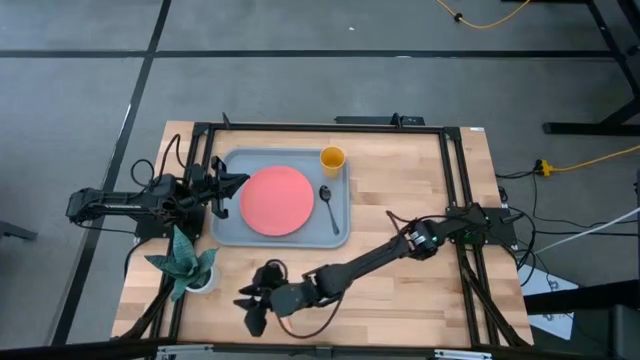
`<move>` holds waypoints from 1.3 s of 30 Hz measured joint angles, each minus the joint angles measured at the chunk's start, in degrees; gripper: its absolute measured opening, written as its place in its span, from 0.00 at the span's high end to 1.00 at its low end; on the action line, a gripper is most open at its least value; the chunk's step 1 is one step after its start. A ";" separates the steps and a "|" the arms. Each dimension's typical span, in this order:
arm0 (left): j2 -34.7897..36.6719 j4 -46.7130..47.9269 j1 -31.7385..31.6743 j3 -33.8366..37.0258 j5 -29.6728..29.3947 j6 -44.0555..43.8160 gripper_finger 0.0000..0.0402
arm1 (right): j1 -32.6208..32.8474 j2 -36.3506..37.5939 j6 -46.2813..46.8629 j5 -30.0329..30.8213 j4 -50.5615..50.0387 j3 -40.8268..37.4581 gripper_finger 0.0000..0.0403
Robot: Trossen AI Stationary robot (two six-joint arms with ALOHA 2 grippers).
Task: Pick and place plate/cup/fork/spoon on tray
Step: Adjust the orange fork
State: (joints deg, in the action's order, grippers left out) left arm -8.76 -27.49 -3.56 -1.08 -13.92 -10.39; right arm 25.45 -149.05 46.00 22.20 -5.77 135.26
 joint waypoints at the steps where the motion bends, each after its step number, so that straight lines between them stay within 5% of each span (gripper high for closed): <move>1: -0.01 -0.01 -0.01 0.00 0.00 -0.01 1.00 | -0.02 -0.75 -0.13 -0.27 1.98 -0.41 0.61; 4: -0.02 0.04 -0.02 0.00 -0.03 -0.01 1.00 | -0.01 -1.12 2.58 -2.74 8.25 -4.85 0.61; 14: -0.01 -0.15 -0.02 0.00 -0.12 -0.01 1.00 | 2.59 -0.74 12.67 4.51 -11.27 -1.35 0.61; 18: -0.01 -0.15 -0.02 0.00 -0.12 -0.01 1.00 | 3.38 -1.00 14.99 2.23 -16.28 -1.49 0.61; 29: -0.02 -0.14 -0.02 0.00 -0.15 -0.01 1.00 | 1.02 -5.96 12.24 -5.71 -11.37 -1.51 0.61; 39: -0.01 -0.13 -0.02 0.00 -0.16 0.01 1.00 | -0.09 -7.29 15.30 -5.48 -12.09 -1.51 0.61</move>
State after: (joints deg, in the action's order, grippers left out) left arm -8.78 -27.62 -3.57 -1.08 -14.09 -10.38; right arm 25.36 -156.33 61.31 16.72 -17.87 133.75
